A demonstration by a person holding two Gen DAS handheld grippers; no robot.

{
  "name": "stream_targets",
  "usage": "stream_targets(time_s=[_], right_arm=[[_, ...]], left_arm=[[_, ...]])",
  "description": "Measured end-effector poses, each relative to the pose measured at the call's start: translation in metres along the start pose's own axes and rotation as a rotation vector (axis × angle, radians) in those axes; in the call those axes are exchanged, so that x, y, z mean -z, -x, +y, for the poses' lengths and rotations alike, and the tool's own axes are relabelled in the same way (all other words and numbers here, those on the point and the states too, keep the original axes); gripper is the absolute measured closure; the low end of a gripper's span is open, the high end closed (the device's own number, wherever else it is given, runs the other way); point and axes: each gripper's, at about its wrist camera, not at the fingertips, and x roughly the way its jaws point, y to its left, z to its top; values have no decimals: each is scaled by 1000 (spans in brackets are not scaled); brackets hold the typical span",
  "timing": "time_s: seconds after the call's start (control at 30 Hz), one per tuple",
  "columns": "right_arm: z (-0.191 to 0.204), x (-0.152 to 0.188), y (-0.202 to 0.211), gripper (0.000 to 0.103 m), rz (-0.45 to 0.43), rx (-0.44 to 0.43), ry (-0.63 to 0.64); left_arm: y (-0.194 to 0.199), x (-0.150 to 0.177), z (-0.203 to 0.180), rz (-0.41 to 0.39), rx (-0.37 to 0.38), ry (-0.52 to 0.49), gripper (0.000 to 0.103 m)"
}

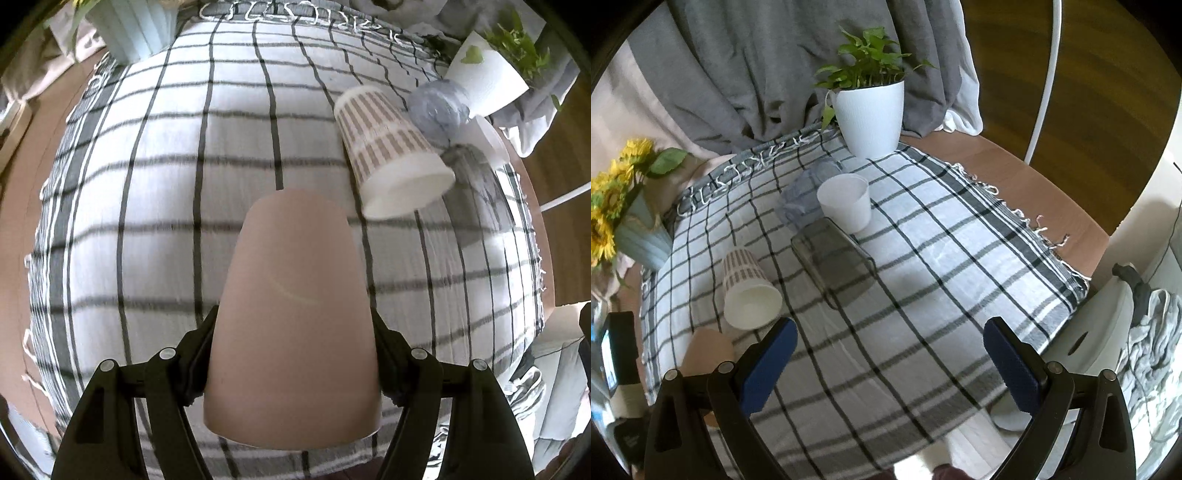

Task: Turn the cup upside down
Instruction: 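Lift the pink cup with the left tool and rotate it upright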

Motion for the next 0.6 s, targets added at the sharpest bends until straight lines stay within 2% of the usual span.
stream_targets(time_s=[0.1, 0.33, 0.6], right_arm=[[-11, 5, 4, 2, -1, 0, 3], [-24, 11, 4, 2, 14, 10, 11], [-18, 16, 3, 2, 31, -4, 47]], left_arm=[[1, 13, -3, 2, 3, 11, 31], [-11, 15, -11, 18, 8, 31, 31], [-15, 16, -9, 39, 16, 20, 30]])
